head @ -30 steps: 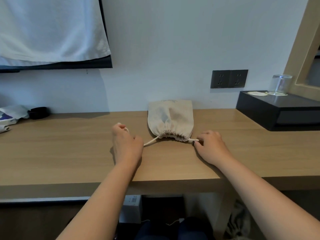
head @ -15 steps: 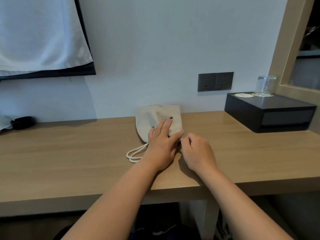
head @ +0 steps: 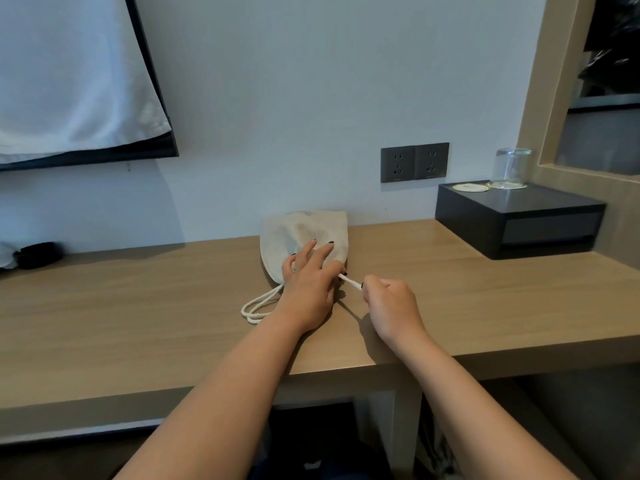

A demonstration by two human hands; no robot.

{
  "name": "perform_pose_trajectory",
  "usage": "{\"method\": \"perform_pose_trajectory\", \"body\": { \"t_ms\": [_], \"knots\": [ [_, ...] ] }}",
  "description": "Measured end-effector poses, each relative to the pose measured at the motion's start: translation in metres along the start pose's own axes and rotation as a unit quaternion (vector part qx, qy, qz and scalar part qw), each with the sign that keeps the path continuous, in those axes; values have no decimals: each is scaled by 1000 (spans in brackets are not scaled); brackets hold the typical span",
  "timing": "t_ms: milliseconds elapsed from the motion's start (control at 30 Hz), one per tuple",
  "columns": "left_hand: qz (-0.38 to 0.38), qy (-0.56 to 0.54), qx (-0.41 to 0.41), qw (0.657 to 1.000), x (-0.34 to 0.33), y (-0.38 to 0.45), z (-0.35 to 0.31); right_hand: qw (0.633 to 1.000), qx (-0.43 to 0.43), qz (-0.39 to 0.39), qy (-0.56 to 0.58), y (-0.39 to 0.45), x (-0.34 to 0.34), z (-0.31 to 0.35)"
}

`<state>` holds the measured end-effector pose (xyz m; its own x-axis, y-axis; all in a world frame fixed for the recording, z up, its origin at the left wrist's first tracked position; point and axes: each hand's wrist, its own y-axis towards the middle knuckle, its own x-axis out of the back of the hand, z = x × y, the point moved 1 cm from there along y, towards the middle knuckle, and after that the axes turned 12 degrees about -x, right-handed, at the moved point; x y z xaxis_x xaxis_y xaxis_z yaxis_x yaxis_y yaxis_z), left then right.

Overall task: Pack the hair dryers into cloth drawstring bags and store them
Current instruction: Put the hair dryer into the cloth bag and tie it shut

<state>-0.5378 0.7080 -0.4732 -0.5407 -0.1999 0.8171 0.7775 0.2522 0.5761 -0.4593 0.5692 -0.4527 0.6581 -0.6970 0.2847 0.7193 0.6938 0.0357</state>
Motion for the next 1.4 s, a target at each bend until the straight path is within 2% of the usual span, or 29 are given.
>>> {"method": "perform_pose_trajectory", "body": {
  "t_ms": [233, 800, 900, 967, 1033, 1067, 1133, 1167, 1300, 1400],
  "knots": [
    [0, 8, 6, 1000, 3, 0, -1, 997, -56, 39, 41, -23, 19, -7],
    [16, -13, 96, 995, 1, -2, 2, 979, -60, 97, 169, -88, 51, -22],
    [1, -18, 103, 995, 3, -4, 0, 980, -69, 87, 168, -91, 50, -20],
    [-17, -42, 108, 993, 6, -9, 0, 990, -75, 58, 106, -86, 53, -15],
    [-24, -71, 109, 991, 8, -14, 3, 997, -69, 15, -14, -75, 57, -8],
    [-28, -77, 104, 991, 9, -16, 4, 994, -60, -11, -95, -68, 57, -4],
    [-45, -85, 89, 991, 9, -18, 5, 963, -14, -62, -262, -55, 49, 6],
    [-57, -88, 84, 991, 10, -18, 5, 953, 7, -68, -296, -47, 40, 8],
    [-108, -118, 89, 983, 9, -19, 7, 950, 55, -9, -307, -19, -17, 8],
    [-147, -140, 100, 974, 13, -20, 10, 935, 84, -23, -343, -5, -42, 2]
  ]
}}
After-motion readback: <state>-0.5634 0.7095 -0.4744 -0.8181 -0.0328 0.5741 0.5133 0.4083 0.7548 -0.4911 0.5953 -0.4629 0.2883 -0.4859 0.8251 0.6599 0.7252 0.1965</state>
